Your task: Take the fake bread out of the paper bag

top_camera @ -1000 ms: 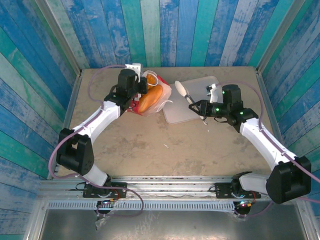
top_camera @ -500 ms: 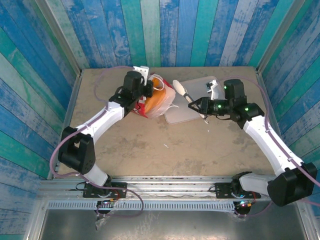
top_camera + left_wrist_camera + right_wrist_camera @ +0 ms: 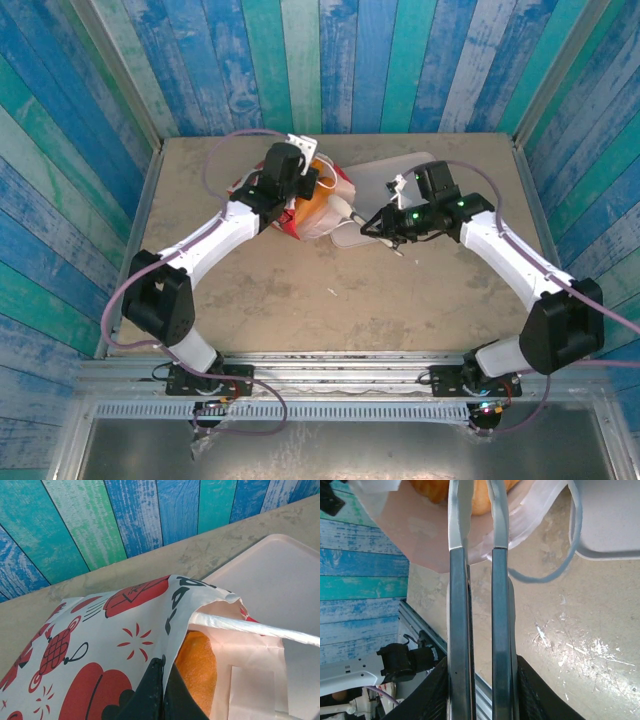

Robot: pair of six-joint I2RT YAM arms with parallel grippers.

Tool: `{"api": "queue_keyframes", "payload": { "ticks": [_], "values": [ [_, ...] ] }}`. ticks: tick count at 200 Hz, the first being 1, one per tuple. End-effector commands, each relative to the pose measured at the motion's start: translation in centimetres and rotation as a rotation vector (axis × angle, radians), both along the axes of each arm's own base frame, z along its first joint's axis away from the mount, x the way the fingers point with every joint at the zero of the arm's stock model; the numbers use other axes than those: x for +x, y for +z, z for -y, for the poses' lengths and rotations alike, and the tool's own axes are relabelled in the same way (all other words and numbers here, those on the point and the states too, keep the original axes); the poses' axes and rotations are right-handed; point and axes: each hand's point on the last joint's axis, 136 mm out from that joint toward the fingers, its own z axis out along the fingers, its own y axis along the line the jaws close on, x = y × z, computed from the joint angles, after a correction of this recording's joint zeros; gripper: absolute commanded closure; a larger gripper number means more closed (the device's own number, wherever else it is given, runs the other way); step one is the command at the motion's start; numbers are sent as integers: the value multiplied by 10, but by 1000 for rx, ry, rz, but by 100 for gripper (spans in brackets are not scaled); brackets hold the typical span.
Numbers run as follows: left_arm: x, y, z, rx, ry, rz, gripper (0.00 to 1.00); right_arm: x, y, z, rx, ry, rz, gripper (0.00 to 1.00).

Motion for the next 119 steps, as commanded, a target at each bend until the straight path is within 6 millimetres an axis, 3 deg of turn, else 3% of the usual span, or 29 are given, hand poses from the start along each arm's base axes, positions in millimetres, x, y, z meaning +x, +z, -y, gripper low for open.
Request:
{"api": "queue_keyframes", "payload": {
  "ticks": [1, 68, 119],
  "values": [
    [5, 7, 5, 48, -6, 34, 100, 5, 8, -10, 48, 22, 2, 67],
    [-1, -1, 12, 113, -14, 48, 100, 21, -13, -17, 34, 22, -61, 62],
    [-5, -5, 16, 117, -20, 60, 100, 27, -24, -14, 19, 10, -98, 53]
  ]
}}
